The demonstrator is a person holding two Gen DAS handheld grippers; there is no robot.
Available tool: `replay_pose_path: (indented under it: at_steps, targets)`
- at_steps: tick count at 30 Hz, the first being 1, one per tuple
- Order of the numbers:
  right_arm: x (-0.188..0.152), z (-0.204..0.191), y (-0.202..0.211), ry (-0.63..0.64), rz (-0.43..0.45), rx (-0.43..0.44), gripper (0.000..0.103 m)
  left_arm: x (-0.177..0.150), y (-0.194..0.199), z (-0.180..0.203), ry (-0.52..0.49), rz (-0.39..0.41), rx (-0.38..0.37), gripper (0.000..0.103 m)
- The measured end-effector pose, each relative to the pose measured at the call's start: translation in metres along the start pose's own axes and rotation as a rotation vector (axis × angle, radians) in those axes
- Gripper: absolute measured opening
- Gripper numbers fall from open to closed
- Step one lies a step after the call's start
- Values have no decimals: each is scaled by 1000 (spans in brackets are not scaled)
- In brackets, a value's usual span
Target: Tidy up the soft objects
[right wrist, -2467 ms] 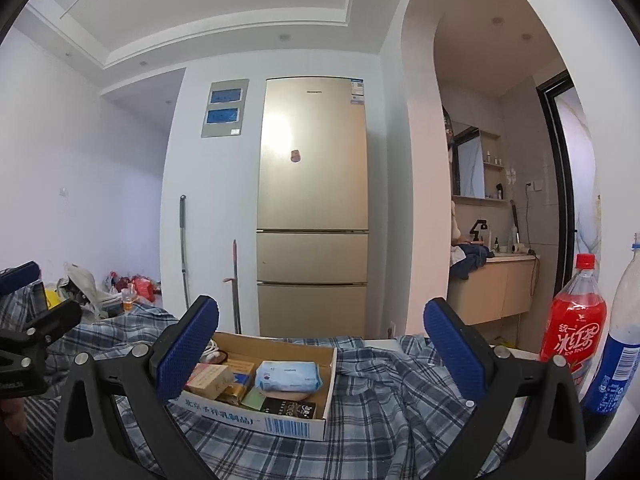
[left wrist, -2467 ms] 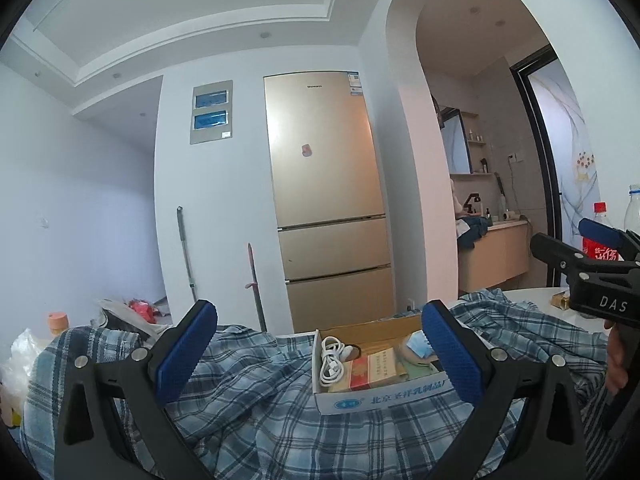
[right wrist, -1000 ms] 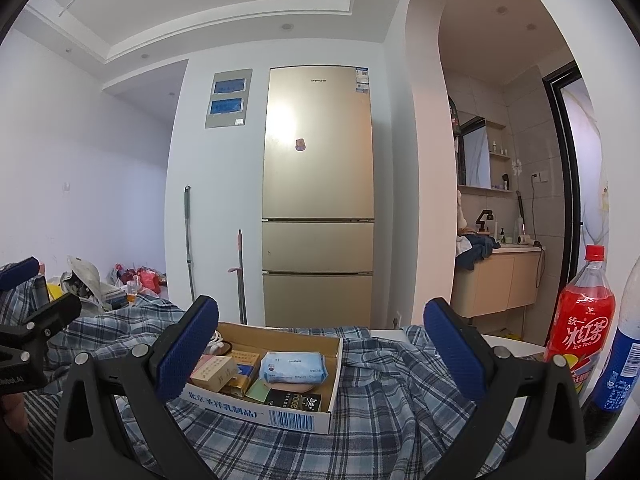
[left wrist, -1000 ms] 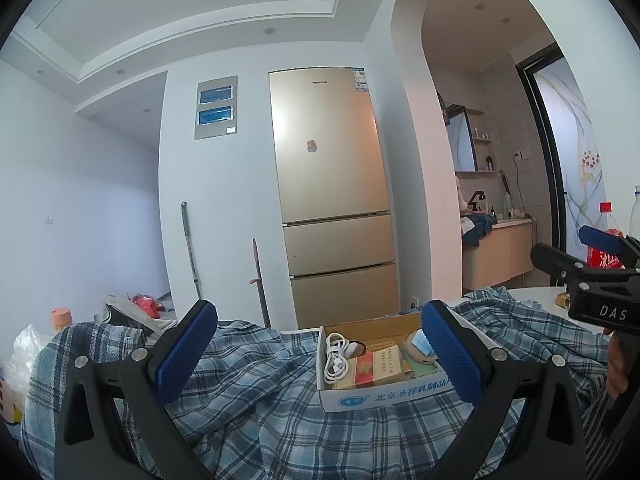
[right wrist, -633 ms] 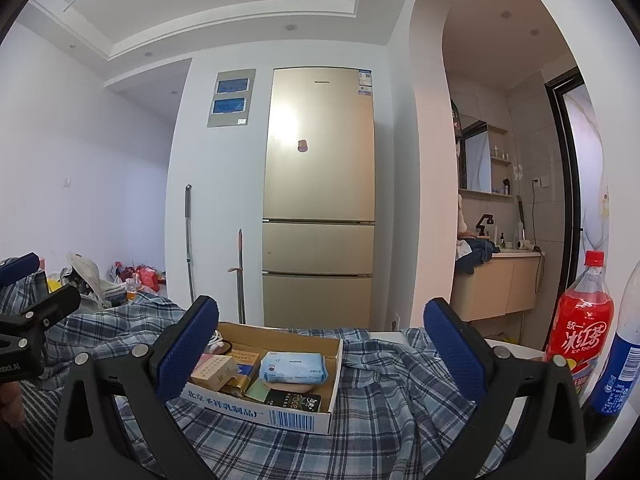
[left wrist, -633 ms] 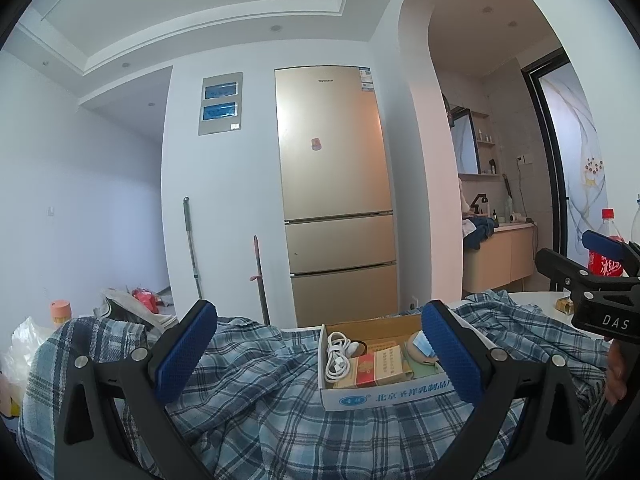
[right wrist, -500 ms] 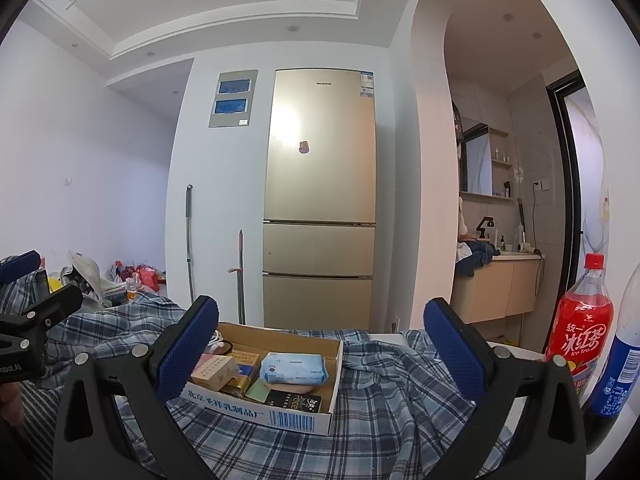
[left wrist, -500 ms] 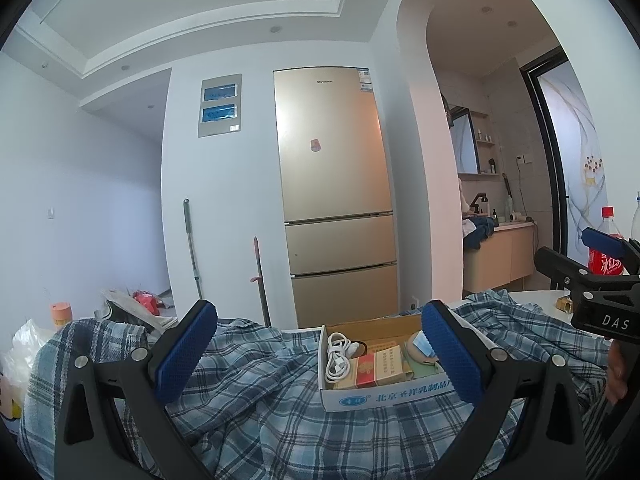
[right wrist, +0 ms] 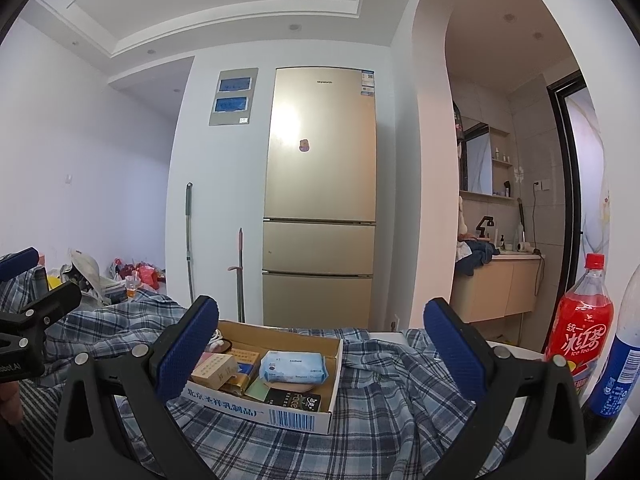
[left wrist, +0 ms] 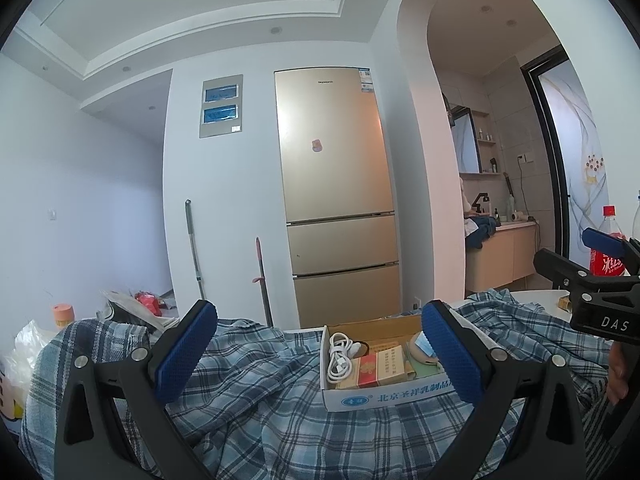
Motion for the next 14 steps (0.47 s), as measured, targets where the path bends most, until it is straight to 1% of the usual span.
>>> replay_pose_path:
  at_steps: [14]
  targets:
    - [-1,2,0,-6,-4,-1,103,-2,-1,0,8,-12,-3,103]
Point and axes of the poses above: each gripper's, at about its wrist camera, not at the fingertips, and y roughly against the way its jaws point, z to its right, x to its top, the point moved 7 cm from there along -y, roughly the way its jaws point, and after that the axes turned 10 degrees about z, right-handed, at the moved point
